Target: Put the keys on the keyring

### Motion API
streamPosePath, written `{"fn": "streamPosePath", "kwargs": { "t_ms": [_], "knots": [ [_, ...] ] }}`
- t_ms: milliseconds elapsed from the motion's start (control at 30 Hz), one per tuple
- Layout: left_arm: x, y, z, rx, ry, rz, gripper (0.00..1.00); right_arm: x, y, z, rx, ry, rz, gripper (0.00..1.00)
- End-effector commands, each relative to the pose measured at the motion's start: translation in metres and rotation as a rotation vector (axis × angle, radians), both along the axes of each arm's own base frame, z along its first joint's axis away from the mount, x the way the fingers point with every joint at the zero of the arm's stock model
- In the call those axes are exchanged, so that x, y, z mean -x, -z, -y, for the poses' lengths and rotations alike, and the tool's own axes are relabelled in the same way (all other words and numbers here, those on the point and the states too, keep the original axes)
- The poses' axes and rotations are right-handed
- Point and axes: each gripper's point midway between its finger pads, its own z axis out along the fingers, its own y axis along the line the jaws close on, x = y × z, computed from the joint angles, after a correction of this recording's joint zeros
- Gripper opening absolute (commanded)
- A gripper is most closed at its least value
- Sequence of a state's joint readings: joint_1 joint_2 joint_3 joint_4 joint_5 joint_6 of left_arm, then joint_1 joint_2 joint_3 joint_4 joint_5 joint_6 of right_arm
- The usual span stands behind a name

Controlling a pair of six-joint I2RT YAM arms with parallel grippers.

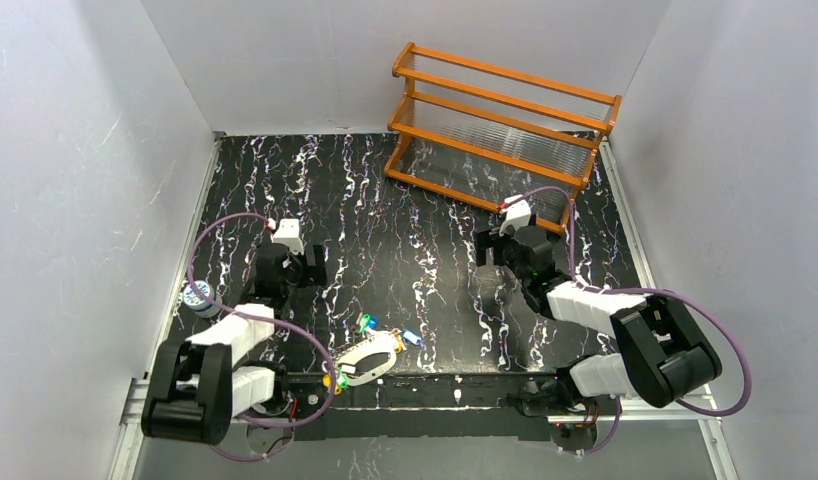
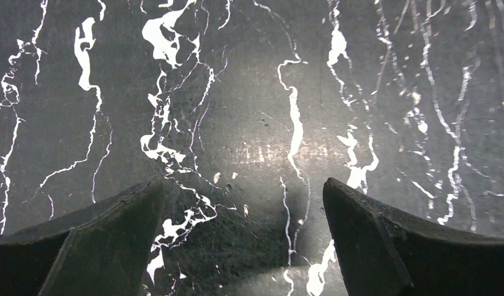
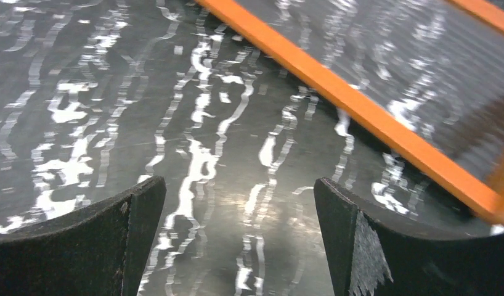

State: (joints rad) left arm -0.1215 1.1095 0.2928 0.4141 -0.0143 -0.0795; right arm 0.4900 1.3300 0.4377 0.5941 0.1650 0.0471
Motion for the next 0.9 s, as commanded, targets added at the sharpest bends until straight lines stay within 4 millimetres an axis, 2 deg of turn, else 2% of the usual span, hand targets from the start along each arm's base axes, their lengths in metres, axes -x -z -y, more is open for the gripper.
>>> {"fn": "streamPosePath", "kwargs": {
  "t_ms": [0,100,133,300,367,533,600,667,733,800,833,867],
  "knots": [
    [-0.019,-0.004,-0.012,-0.055,-0.028,0.096,0.98,-0.023,-0.024,0.050,0.075,0.207,0.153,0.99],
    [-0.021,-0.003,-0.020,-0.085,-0.058,0.167,0.98,-0.026,-0.023,0.063,0.081,0.238,0.153,0.99],
    [-0.024,-0.006,-0.020,-0.131,-0.023,0.192,0.98,-0.027,-0.023,0.067,0.084,0.245,0.157,0.99],
    [-0.033,-0.020,-0.036,-0.221,-0.072,0.327,0.98,-0.029,-0.009,0.087,0.091,0.295,0.157,0.99],
    [-0.039,-0.014,-0.041,-0.239,-0.095,0.288,0.98,-0.029,-0.003,0.087,0.092,0.281,0.147,0.99],
    [-0.040,-0.012,-0.033,-0.222,-0.045,0.280,0.98,-0.027,0.012,0.095,0.083,0.301,0.146,0.99],
    [-0.040,-0.016,-0.023,-0.146,-0.031,0.320,0.98,-0.025,0.016,0.093,0.100,0.273,0.133,0.99],
    [-0.043,-0.014,-0.013,-0.114,0.015,0.348,0.98,-0.027,0.013,0.095,0.114,0.271,0.160,0.99],
    [-0.044,0.001,-0.014,-0.119,0.012,0.340,0.98,-0.025,0.012,0.099,0.130,0.281,0.175,0.99],
    [-0.048,0.000,-0.016,-0.107,-0.012,0.384,0.98,-0.026,0.010,0.102,0.140,0.288,0.195,0.99],
    [-0.046,0.009,-0.019,-0.115,-0.023,0.331,0.98,-0.026,0.010,0.103,0.149,0.281,0.203,0.99],
    [-0.049,0.009,-0.018,-0.120,-0.018,0.314,0.98,-0.026,0.010,0.104,0.153,0.278,0.215,0.99]
  ]
}}
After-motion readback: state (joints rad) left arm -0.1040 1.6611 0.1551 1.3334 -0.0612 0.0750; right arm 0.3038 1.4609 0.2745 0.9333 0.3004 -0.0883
